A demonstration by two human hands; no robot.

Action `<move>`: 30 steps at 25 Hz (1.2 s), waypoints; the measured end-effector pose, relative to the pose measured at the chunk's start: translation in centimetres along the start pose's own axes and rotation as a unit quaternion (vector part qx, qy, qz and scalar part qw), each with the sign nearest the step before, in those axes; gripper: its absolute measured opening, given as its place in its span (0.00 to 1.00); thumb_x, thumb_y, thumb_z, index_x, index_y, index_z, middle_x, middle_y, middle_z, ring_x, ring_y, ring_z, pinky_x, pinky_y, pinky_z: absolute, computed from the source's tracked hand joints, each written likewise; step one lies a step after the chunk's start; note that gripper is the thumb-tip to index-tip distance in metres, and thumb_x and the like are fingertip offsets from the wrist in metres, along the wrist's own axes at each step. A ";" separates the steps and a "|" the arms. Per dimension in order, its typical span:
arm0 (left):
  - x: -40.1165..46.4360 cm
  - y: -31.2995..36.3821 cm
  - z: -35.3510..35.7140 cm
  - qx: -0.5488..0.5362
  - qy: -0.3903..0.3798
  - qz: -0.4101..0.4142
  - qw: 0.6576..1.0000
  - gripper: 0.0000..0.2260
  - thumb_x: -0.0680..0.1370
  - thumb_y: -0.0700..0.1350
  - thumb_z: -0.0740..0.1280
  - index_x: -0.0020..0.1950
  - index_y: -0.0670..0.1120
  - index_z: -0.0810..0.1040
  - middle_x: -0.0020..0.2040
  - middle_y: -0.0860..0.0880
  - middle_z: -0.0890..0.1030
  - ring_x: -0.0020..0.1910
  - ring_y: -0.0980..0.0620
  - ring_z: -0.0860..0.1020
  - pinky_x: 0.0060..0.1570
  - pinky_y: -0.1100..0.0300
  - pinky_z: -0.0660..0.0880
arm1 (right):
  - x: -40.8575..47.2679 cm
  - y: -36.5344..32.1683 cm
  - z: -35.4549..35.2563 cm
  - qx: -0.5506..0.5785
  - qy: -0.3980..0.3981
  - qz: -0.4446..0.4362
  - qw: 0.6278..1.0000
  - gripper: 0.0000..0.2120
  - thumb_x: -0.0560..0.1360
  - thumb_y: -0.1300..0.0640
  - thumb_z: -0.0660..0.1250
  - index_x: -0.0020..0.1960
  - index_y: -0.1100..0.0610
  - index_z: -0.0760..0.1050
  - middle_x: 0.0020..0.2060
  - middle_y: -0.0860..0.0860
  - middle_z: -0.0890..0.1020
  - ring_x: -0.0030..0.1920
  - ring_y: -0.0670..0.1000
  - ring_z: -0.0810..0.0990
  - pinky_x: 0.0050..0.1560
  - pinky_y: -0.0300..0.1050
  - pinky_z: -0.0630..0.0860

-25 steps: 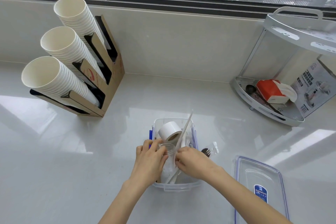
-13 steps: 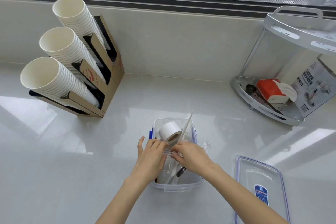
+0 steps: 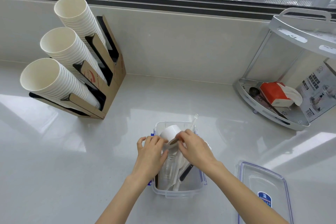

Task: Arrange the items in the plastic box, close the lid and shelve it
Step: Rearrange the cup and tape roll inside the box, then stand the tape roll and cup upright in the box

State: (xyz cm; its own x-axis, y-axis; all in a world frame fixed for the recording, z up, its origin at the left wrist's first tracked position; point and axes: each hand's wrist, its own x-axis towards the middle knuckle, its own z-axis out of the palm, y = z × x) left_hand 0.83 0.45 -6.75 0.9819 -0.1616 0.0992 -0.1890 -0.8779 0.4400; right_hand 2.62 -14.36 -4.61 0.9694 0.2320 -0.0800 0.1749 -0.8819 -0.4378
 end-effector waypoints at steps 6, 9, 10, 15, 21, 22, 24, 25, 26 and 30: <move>2.4 -0.1 0.7 0.018 0.034 0.001 0.999 0.16 0.76 0.49 0.61 0.64 0.49 0.71 0.65 0.52 0.73 0.67 0.48 0.66 0.62 0.57 0.49 | 2.5 0.2 0.2 -0.058 -0.011 -0.012 0.998 0.22 0.75 0.63 0.57 0.69 0.56 0.64 0.66 0.54 0.70 0.65 0.56 0.70 0.60 0.48 0.69; 3.0 -0.2 0.8 0.022 0.053 0.012 0.998 0.16 0.74 0.49 0.66 0.61 0.48 0.74 0.61 0.52 0.77 0.65 0.45 0.70 0.58 0.57 0.49 | 3.3 0.2 0.6 -0.050 -0.016 0.003 0.999 0.21 0.75 0.62 0.58 0.68 0.56 0.64 0.64 0.54 0.71 0.62 0.57 0.71 0.58 0.47 0.69; 3.2 -0.3 0.8 0.024 0.049 0.008 0.998 0.17 0.75 0.50 0.64 0.63 0.48 0.72 0.64 0.53 0.74 0.67 0.47 0.68 0.59 0.58 0.48 | 3.4 0.1 0.5 -0.043 -0.013 0.005 0.999 0.20 0.76 0.60 0.58 0.68 0.56 0.65 0.63 0.54 0.72 0.61 0.57 0.72 0.57 0.46 0.70; 4.0 -1.2 1.3 0.050 0.024 0.004 0.998 0.17 0.77 0.48 0.60 0.65 0.50 0.69 0.66 0.54 0.72 0.69 0.48 0.63 0.61 0.57 0.45 | 4.0 0.0 1.0 -0.056 -0.025 0.011 0.998 0.17 0.79 0.51 0.57 0.65 0.56 0.69 0.59 0.54 0.78 0.58 0.58 0.77 0.55 0.47 0.71; 4.1 -1.8 1.6 0.067 0.020 0.010 0.997 0.14 0.65 0.43 0.75 0.49 0.49 0.80 0.44 0.53 0.84 0.52 0.46 0.80 0.54 0.54 0.55 | 4.3 0.1 1.1 -0.062 -0.037 0.008 0.997 0.17 0.80 0.52 0.55 0.66 0.55 0.70 0.60 0.53 0.79 0.61 0.55 0.76 0.58 0.48 0.70; 4.1 -1.8 1.6 0.078 0.023 0.012 0.997 0.15 0.62 0.44 0.77 0.47 0.50 0.81 0.42 0.54 0.84 0.49 0.46 0.81 0.52 0.54 0.56 | 4.3 0.2 0.9 -0.049 -0.028 0.008 0.998 0.17 0.80 0.52 0.55 0.66 0.55 0.70 0.60 0.53 0.79 0.61 0.54 0.75 0.59 0.48 0.70; 4.3 -1.4 1.3 0.084 0.034 0.009 0.996 0.15 0.61 0.44 0.77 0.47 0.50 0.81 0.42 0.54 0.83 0.48 0.46 0.81 0.51 0.55 0.56 | 4.0 0.5 0.3 -0.013 -0.005 0.011 1.000 0.16 0.80 0.53 0.56 0.64 0.55 0.72 0.59 0.52 0.80 0.61 0.52 0.75 0.60 0.46 0.70; 4.2 -1.0 0.9 0.073 0.035 0.001 0.997 0.14 0.65 0.44 0.75 0.49 0.49 0.81 0.45 0.53 0.83 0.50 0.46 0.80 0.52 0.55 0.56 | 3.8 0.6 -0.1 0.005 0.008 0.016 1.000 0.15 0.79 0.54 0.56 0.63 0.55 0.73 0.58 0.51 0.80 0.60 0.52 0.75 0.60 0.46 0.71; 4.1 -0.4 0.5 0.055 0.031 -0.005 0.998 0.11 0.69 0.44 0.71 0.52 0.49 0.79 0.49 0.52 0.82 0.54 0.46 0.77 0.53 0.56 0.55 | 3.5 0.7 -0.5 0.022 0.021 0.025 0.999 0.14 0.79 0.55 0.57 0.63 0.55 0.73 0.57 0.51 0.80 0.59 0.52 0.76 0.59 0.45 0.71; 3.7 1.6 0.3 0.021 0.006 0.024 0.999 0.10 0.78 0.49 0.56 0.54 0.49 0.74 0.53 0.54 0.77 0.56 0.52 0.72 0.56 0.60 0.59 | 1.7 0.8 -2.1 0.096 0.035 0.083 0.991 0.14 0.79 0.58 0.56 0.61 0.56 0.74 0.55 0.53 0.80 0.55 0.53 0.78 0.57 0.46 0.74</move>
State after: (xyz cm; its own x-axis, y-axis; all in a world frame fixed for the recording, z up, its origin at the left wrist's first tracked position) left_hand 4.21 -1.73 -5.98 0.9715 -0.1986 0.1294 -0.2342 -0.8878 0.3961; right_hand 4.79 -15.53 -3.18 0.9929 0.0554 -0.1055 -0.0173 -0.8091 -0.5875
